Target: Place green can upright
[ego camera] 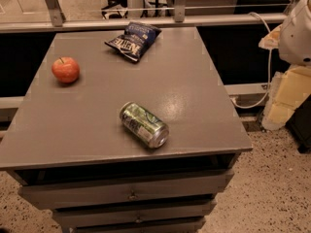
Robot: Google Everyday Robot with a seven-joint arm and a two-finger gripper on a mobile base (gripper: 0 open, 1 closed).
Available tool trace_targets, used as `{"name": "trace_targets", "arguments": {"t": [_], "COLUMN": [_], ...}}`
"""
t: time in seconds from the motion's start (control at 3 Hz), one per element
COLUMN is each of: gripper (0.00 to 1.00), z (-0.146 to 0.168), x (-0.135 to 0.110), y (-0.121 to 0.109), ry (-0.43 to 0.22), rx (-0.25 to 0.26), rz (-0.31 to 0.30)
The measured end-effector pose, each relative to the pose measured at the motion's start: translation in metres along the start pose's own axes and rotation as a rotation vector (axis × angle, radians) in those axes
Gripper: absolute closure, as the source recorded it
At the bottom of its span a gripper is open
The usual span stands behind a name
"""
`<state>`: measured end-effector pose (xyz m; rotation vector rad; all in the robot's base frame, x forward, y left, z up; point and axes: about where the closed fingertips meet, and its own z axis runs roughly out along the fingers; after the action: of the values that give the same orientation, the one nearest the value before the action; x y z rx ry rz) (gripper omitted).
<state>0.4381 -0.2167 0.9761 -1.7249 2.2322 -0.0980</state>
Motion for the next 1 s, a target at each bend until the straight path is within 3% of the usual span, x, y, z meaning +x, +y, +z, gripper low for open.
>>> {"name": "trace_targets", "arguments": {"t": [0.33, 1.0], "gripper": [0.00, 0.00], "z": [0.000, 0.054], "x": [0.000, -0.085], "y": [0.000, -0.003], "ry": [0.000, -0.100], "rx": [0.000, -0.056], "rz": [0.000, 0.065]}}
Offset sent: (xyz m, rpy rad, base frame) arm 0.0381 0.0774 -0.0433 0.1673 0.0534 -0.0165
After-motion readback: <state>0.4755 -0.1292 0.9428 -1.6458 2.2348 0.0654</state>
